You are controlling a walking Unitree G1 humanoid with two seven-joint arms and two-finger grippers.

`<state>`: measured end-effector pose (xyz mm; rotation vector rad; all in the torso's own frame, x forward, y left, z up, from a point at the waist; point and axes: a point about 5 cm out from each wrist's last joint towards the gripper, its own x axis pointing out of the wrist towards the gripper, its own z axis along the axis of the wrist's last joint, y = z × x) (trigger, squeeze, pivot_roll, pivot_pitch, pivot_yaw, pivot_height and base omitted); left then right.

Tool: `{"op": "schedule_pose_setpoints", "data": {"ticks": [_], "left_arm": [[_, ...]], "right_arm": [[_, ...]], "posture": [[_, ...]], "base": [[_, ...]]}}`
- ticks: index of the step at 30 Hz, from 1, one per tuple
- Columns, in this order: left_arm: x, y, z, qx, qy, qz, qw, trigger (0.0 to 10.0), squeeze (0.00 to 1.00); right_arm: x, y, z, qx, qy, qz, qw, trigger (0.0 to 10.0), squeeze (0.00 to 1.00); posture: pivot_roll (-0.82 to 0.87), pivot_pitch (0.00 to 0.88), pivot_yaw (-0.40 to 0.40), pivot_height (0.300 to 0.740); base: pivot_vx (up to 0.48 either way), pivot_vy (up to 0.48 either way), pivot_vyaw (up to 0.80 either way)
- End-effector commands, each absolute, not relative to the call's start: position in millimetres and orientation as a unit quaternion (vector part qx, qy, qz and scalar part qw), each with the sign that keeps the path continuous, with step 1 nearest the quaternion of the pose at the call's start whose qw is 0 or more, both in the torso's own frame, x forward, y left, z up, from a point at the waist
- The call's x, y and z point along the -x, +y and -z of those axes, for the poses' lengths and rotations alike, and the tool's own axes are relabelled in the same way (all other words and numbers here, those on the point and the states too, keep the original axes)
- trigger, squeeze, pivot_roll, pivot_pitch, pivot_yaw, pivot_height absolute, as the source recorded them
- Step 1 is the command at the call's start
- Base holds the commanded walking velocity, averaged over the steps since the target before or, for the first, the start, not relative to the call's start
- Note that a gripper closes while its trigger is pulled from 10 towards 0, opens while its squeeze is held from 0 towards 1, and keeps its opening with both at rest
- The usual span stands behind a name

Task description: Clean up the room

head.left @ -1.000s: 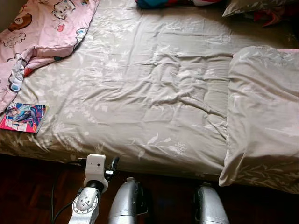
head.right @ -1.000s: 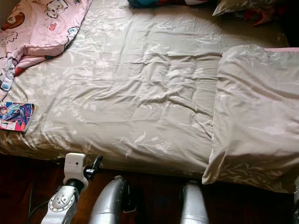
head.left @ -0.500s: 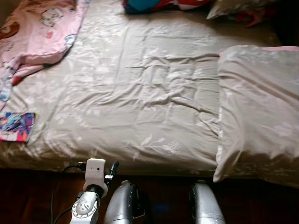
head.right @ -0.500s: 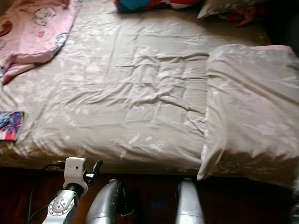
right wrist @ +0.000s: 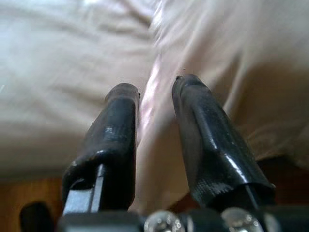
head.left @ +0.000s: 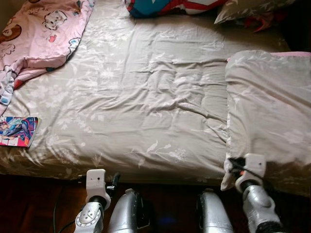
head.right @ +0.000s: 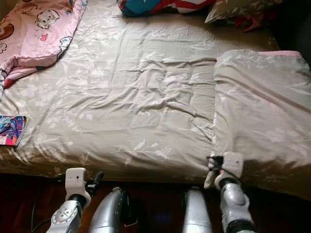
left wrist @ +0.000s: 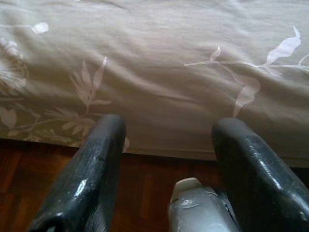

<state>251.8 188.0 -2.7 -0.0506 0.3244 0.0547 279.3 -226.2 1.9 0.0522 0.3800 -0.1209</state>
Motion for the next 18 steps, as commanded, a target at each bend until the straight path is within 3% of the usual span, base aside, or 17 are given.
{"op": "schedule_pose_setpoints", "data": {"ticks": [1, 11, 18], "left_arm": [[-240, 195, 16, 0.03, 0.191, -0.047, 0.98, 10.0, 0.0], [-230, 198, 33, 0.04, 0.231, -0.069, 0.97, 10.0, 0.0], [-227, 201, 39, 0.029, 0.252, -0.064, 0.965, 10.0, 0.0]], "right_arm": [[-269, -224, 11, -0.029, 0.224, 0.05, 0.973, 10.0, 0.0], [-260, -212, 23, -0.024, 0.259, 0.028, 0.965, 10.0, 0.0], [-249, -204, 35, -0.035, 0.29, 0.029, 0.956, 10.0, 0.0]], "posture": [[-0.14, 0.217, 0.058, 0.681], [-0.15, 0.192, 0.052, 0.74], [-0.14, 0.175, 0.056, 0.74]], "base": [[0.0, 0.0, 0.0], [0.0, 0.0, 0.0], [0.0, 0.0, 0.0]]}}
